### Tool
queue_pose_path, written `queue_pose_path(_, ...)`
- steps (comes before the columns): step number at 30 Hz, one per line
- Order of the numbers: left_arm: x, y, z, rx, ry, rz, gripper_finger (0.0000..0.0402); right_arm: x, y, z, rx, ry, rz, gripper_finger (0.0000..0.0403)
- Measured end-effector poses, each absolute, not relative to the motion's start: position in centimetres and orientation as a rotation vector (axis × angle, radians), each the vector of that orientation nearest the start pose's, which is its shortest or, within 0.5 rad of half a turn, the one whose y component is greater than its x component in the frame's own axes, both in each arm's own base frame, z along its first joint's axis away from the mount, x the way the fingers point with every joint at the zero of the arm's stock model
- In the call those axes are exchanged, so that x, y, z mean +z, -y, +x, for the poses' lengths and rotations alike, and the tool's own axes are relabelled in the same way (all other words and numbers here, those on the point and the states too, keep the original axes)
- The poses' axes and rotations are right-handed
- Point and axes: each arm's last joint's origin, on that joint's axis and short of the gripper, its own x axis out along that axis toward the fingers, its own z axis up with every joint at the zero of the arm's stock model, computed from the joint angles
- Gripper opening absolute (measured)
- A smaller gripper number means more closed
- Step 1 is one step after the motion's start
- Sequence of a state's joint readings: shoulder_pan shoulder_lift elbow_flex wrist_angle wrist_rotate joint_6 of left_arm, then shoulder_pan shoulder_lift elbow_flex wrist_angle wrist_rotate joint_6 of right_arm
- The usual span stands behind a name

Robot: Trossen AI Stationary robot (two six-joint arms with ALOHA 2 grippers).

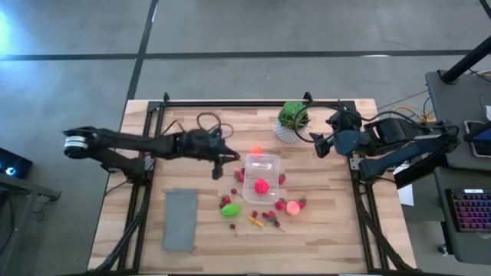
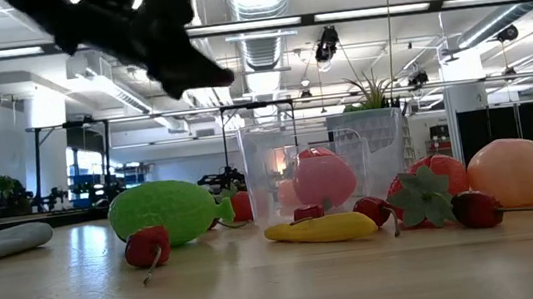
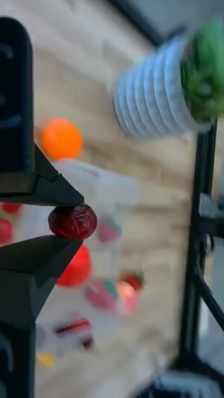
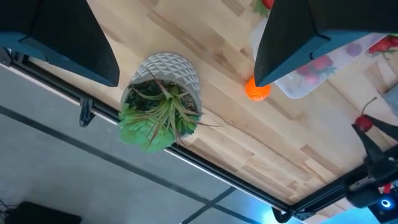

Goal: Pick and placing Produce into tupperware
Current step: Put the red cherry into the transparent bin

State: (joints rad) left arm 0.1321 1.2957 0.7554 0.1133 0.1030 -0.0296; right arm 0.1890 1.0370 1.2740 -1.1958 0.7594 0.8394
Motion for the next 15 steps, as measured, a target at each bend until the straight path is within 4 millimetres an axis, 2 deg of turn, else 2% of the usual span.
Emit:
queue_pose_path(4,24.6,-4.8,30.8,-0.036,-0.435,-0.195,0.0054,36.9,-1.1,16.2,-0.839,-0.576,0.346,0.0365)
queue_pose_path(9,23.1,-5.3,34.5,-0.038,-0.542,-0.294,0.0069,36.5,-1.2,16.3,-0.819,-0.606,0.379,0.0365)
queue_pose_path(15,21.6,-4.7,35.7,-0.041,-0.697,-0.341,0.0139,36.2,-1.2,16.3,-0.813,-0.622,0.385,0.0365)
